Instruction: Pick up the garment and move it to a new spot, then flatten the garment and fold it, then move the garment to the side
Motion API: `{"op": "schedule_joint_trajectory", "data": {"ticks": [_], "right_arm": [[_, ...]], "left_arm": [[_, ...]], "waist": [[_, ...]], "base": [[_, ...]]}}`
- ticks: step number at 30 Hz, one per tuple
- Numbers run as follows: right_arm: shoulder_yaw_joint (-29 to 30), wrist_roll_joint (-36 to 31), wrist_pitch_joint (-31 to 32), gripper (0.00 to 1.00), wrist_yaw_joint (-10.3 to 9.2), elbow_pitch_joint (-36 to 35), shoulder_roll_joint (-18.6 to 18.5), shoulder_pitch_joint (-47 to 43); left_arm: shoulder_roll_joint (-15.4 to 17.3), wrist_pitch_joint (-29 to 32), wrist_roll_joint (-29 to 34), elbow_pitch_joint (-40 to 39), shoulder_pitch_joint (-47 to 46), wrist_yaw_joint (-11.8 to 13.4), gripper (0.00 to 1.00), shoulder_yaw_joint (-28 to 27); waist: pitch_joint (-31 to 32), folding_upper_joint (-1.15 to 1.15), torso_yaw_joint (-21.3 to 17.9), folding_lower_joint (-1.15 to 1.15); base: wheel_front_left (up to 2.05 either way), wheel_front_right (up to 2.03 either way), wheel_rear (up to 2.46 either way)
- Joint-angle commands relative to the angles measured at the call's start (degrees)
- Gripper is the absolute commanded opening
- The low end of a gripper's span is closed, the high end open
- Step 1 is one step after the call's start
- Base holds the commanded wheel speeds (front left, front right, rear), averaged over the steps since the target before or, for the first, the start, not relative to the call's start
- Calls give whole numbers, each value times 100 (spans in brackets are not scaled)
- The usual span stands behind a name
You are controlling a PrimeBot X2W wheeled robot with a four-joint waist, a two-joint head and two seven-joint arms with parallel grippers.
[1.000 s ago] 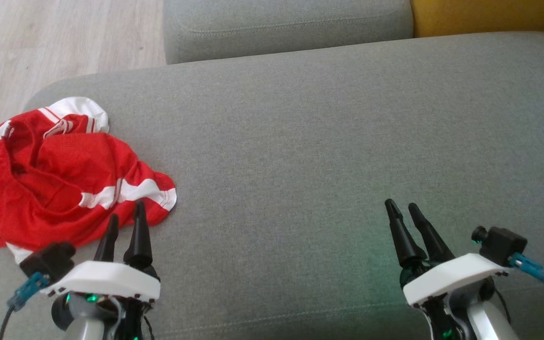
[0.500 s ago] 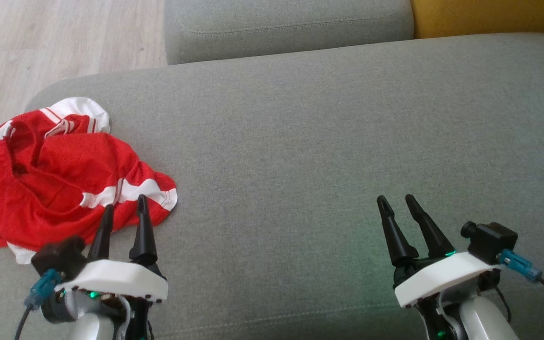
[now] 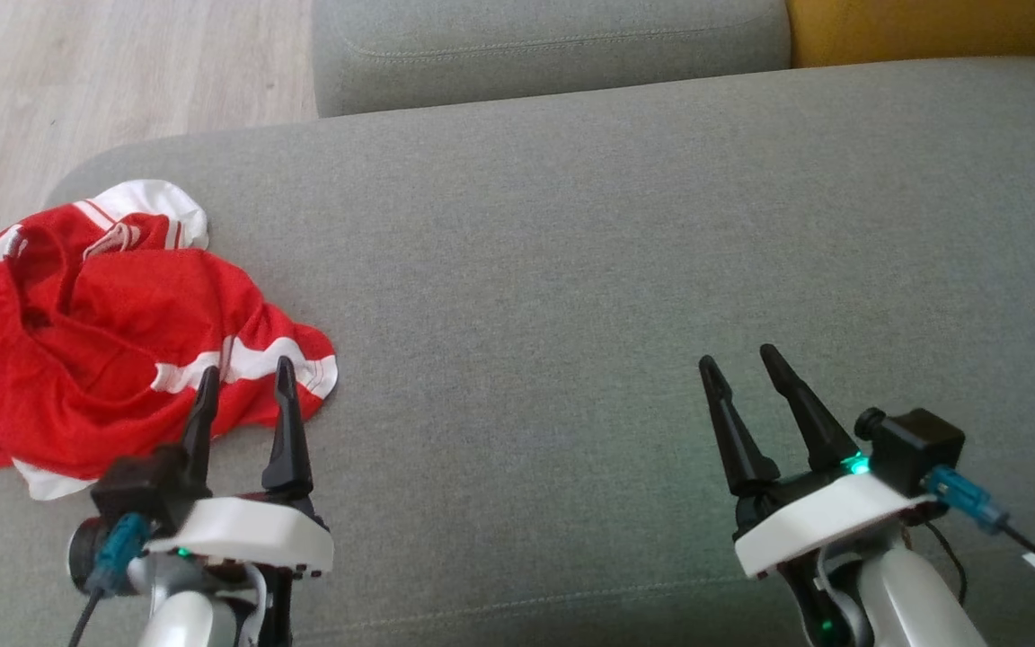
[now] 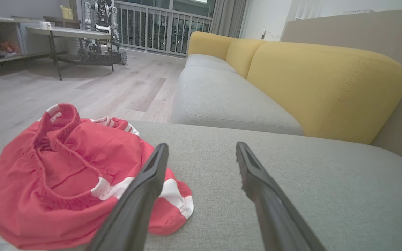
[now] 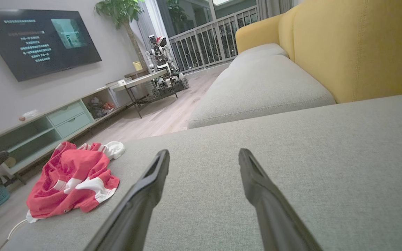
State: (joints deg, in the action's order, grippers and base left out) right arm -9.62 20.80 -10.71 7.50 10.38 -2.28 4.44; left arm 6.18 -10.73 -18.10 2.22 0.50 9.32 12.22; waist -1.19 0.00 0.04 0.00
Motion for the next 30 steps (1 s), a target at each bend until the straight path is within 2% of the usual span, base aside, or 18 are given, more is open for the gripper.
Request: {"op": "schedule_joint_trajectory", "data": {"ticks": [1, 22, 30], "right_arm": [[-152, -192, -80, 100, -1, -238, -45, 272], [-441, -1647, -429, 100, -1, -444, -60, 378], [-345, -1649, -429, 100, -1, -376, -60, 364]], "left_arm": [[113, -81, 199, -241, -332, 48, 100, -132], [40, -427, 1466, -106, -336, -18, 100, -137], [-92, -427, 1422, 3, -307, -134, 100, -310]], "waist": [[3, 0, 2, 0], [-2, 0, 33, 0], [9, 0, 76, 0]], "base": [[0, 0, 0], [0, 0, 0], [0, 0, 0]]}}
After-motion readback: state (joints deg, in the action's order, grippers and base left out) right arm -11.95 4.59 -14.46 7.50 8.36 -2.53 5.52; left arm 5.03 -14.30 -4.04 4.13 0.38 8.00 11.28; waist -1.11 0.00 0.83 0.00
